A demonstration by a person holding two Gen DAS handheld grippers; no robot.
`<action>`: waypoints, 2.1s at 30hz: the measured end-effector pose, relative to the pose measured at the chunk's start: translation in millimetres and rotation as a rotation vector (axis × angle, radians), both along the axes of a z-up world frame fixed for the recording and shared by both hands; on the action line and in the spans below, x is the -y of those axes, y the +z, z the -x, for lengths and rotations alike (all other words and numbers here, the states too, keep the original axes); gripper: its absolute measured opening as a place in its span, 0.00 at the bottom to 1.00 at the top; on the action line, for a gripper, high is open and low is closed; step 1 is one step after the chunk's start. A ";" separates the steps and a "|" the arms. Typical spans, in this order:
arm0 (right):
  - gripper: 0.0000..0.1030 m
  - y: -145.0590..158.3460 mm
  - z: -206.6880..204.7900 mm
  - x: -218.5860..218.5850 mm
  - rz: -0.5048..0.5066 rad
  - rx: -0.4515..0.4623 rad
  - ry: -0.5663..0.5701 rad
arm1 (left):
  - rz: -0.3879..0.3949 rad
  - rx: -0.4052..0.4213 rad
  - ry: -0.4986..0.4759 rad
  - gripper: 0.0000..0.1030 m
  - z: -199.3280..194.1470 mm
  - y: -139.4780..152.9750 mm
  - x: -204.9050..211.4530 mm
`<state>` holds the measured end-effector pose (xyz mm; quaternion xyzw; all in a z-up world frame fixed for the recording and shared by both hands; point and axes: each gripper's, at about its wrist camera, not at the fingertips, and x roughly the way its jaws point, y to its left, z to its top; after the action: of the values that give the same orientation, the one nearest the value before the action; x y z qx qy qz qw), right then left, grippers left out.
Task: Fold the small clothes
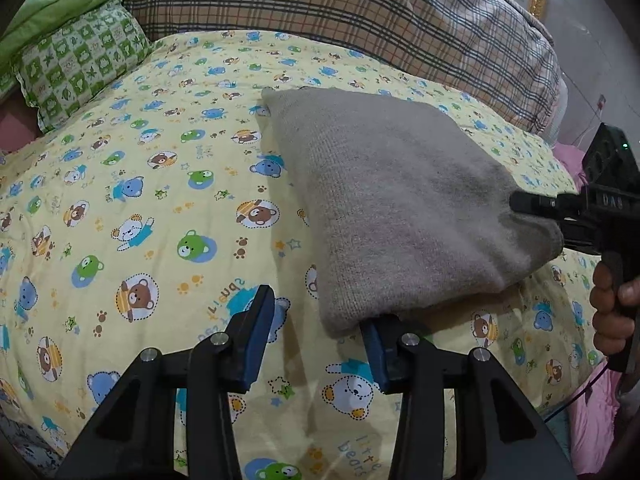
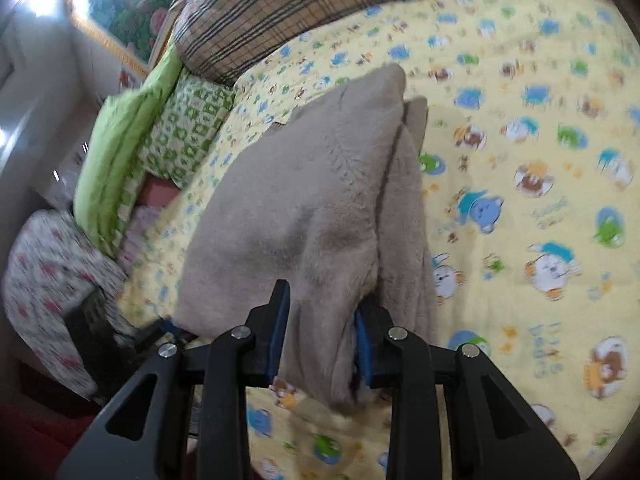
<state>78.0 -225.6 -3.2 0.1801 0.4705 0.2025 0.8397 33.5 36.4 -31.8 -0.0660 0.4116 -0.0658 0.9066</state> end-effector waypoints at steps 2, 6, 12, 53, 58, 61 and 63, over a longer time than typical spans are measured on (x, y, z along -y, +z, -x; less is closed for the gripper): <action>0.31 -5.6 -2.6 11.3 -0.098 -0.025 -0.032 | 0.002 -0.005 -0.001 0.42 -0.6 -0.9 -0.9; 0.17 -7.7 -1.0 14.1 -0.086 -0.017 -0.053 | 0.010 -0.018 0.006 0.41 -3.3 -2.8 -0.8; 0.07 57.0 13.2 8.8 -0.105 0.203 -0.032 | 0.053 -0.051 0.034 0.29 -5.0 3.3 0.4; 0.36 11.4 -81.4 38.9 -0.053 -0.015 -0.139 | 0.303 -0.029 -0.226 0.30 -61.1 56.2 8.9; 0.11 -0.3 -115.1 27.3 0.008 -0.044 -0.085 | 0.310 -0.093 -0.250 0.29 -81.4 31.4 17.8; 0.09 15.3 -124.8 28.6 0.007 0.022 -0.092 | 0.310 -0.094 -0.265 0.29 -84.4 26.9 18.7; 0.08 20.6 -132.7 28.2 0.059 0.063 -0.117 | 0.297 -0.123 -0.272 0.28 -86.3 18.5 22.4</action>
<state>210.6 -253.9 17.4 0.1762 0.4382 0.1447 0.8695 119.8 14.1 -13.3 -0.1467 0.4572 -0.2434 0.8427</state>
